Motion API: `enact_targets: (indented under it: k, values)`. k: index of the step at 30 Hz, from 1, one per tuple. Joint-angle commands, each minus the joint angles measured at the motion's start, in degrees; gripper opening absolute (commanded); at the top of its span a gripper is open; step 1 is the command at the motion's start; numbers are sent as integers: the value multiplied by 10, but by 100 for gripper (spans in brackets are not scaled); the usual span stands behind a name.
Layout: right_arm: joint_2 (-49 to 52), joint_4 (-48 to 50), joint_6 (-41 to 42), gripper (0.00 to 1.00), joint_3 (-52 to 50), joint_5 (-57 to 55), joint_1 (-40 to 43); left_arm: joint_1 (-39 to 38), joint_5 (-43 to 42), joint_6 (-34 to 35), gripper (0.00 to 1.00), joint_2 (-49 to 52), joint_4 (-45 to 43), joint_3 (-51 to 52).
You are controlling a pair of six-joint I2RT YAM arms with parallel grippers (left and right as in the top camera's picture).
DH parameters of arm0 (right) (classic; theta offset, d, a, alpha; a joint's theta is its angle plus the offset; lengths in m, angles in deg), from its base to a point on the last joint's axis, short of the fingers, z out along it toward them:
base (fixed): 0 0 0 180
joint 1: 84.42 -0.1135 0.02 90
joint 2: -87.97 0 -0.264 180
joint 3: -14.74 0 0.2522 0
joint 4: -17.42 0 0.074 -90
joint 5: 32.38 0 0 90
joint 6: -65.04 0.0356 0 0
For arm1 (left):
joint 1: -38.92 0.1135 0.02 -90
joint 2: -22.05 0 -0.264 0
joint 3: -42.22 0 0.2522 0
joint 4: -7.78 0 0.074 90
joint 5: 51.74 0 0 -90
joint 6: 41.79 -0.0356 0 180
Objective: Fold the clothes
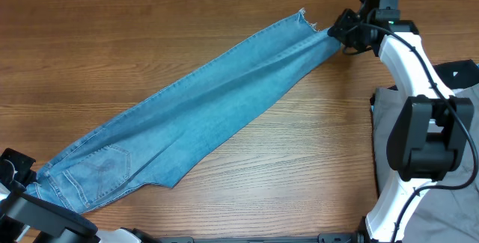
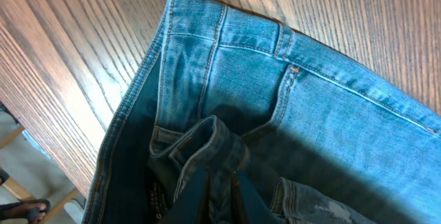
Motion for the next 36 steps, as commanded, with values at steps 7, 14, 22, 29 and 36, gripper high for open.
enact_targets:
  k: [7, 14, 22, 29, 36]
  values:
    - [33, 72, 6, 6, 22, -22, -22, 7, 47, 12, 12, -12, -10, 2]
    - [39, 125, 6, 4, 22, -9, -28, 7, 47, 12, 13, -12, -11, 2]
    - [-15, 111, 6, 4, 42, 28, -26, 7, 49, 12, 14, -13, -14, 2]
    - [-22, 64, 19, 4, 45, -16, -31, 7, 49, 10, 14, -13, -16, 2]
    - [-2, 55, 19, 5, 44, -49, -31, 6, 49, 10, 15, -12, -14, 2]
